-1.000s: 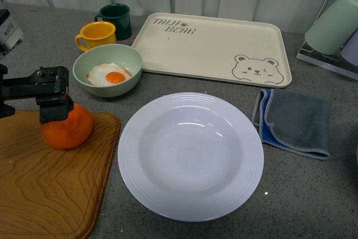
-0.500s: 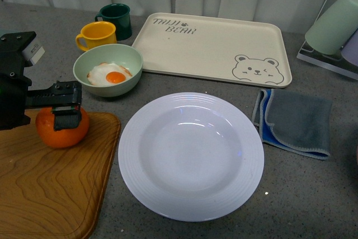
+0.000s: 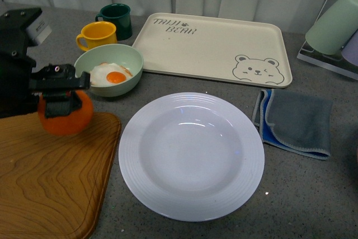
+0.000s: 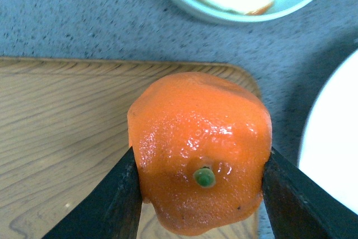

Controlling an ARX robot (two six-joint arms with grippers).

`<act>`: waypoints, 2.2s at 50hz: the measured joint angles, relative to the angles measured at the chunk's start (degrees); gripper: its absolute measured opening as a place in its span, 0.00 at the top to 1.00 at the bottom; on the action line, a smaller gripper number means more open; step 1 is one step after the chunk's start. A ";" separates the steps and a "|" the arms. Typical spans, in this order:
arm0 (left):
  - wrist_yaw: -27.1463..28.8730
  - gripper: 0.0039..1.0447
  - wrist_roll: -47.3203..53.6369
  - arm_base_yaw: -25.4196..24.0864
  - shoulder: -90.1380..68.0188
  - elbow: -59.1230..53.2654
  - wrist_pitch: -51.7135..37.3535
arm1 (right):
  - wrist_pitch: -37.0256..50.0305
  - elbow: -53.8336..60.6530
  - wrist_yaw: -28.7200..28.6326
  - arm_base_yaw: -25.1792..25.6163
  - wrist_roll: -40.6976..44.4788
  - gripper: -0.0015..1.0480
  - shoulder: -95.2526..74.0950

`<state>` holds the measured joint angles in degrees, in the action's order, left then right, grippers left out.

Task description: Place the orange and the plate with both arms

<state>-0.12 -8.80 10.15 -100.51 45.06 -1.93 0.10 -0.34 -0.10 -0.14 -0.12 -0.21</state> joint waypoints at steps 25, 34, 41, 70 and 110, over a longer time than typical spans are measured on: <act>0.46 0.52 -4.44 16.70 -3.98 8.92 0.94 | 0.00 0.00 0.00 0.00 0.00 0.09 0.00; 0.33 0.53 -4.68 20.76 -8.85 10.67 0.72 | 0.00 0.00 0.00 0.00 0.00 0.09 0.00; 0.28 0.53 -5.03 22.34 -12.44 11.85 0.26 | 0.00 0.00 0.00 0.00 0.00 0.09 0.00; 1.31 0.15 -4.96 23.61 -13.92 10.21 -1.51 | 0.00 0.00 0.00 0.00 0.00 0.09 0.00; 13.68 0.97 8.28 4.28 30.45 -37.11 -59.49 | 0.00 0.00 0.00 0.00 0.00 0.09 0.00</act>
<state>13.56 -0.51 14.44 -70.06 7.94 -61.43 0.10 -0.34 -0.10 -0.14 -0.12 -0.21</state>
